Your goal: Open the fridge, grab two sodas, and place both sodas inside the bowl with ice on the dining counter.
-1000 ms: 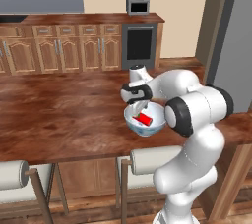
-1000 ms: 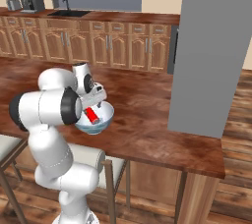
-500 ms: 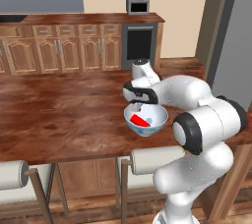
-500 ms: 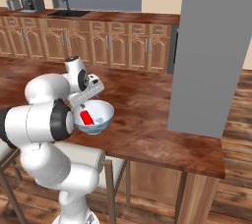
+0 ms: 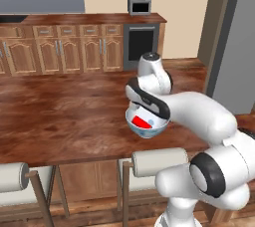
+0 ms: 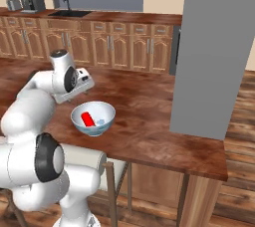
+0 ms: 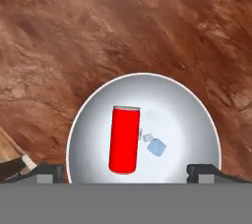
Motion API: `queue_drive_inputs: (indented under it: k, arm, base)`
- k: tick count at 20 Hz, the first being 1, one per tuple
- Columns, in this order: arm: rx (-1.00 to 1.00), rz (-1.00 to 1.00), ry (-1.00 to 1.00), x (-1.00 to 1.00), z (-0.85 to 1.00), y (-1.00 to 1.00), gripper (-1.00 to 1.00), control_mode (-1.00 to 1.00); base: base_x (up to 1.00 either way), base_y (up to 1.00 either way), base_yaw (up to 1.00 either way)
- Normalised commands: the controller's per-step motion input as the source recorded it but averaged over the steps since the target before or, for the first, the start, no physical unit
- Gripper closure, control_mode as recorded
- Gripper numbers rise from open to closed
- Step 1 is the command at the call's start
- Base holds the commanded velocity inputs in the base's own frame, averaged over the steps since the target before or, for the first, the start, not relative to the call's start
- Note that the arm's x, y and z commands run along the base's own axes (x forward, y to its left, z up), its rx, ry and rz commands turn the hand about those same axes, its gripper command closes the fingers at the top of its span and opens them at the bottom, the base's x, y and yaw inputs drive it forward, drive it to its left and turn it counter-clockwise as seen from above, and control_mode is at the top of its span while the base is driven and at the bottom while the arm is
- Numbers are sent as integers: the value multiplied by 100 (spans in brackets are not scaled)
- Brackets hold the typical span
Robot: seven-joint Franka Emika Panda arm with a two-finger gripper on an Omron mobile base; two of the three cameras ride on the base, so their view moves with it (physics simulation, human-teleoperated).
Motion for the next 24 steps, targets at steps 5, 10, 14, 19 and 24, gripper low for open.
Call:
queue_drive_inputs:
  k: [5,10,14,19,24]
  arm:
    - [26,-17,-7,-95,46,4,-100,-100]
    - [12,-23,-5,-100,24,0,-100,-100]
    - [10,-22,-1,-100,22,0,-100,-100]
    - [10,-15,-5,-100,12,-1,-100,-100]
    - [2,-7,-14,-79,1,0,-100,-100]
  base:
    - [0,0,0]
    - [0,0,0]
    - [0,0,0]
    - [0,0,0]
    - [0,0,0]
